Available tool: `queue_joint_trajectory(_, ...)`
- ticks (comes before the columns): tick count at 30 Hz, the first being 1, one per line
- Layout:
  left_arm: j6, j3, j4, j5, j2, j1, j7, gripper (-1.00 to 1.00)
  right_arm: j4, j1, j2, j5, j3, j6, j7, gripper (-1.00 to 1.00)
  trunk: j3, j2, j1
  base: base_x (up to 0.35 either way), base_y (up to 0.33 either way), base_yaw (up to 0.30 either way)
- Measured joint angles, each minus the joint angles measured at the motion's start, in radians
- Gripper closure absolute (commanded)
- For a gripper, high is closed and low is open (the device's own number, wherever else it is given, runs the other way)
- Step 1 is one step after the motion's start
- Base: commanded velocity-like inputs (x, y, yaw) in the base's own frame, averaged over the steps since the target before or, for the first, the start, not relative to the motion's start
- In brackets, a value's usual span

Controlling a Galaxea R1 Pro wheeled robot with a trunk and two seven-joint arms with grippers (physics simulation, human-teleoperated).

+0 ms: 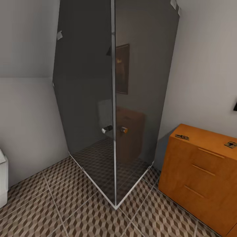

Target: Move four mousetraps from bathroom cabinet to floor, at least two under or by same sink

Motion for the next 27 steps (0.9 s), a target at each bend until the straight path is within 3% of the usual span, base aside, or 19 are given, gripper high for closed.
queue_joint_trajectory(9,-0.115,0.001,-0.022,0.000,-0.002,0.000,0.001,-1.00,-0.008,0.000,0.004,-0.001,-0.001,-0.001,0.002,-1.00,0.000,0.000,0.000,0.000,0.000,0.000)
queue_joint_trajectory(15,-0.151,0.003,-0.037,0.000,-0.001,0.000,0.001,-1.00,-0.035,0.000,0.005,0.000,0.000,-0.022,0.003,-1.00,0.000,0.000,0.000,0.000,0.000,0.000)
queue_joint_trajectory(22,-0.212,0.004,-0.137,-0.001,0.017,-0.001,0.005,-1.00,-0.064,0.000,0.003,0.003,0.001,-0.154,0.003,-1.00,0.000,0.000,0.000,0.000,0.000,0.000)
queue_joint_trajectory(27,-0.223,0.004,-0.218,-0.001,0.026,-0.001,0.005,-1.00,-0.103,0.000,0.003,0.004,0.000,-0.207,0.000,-1.00,0.000,0.000,0.000,0.000,0.000,0.000)
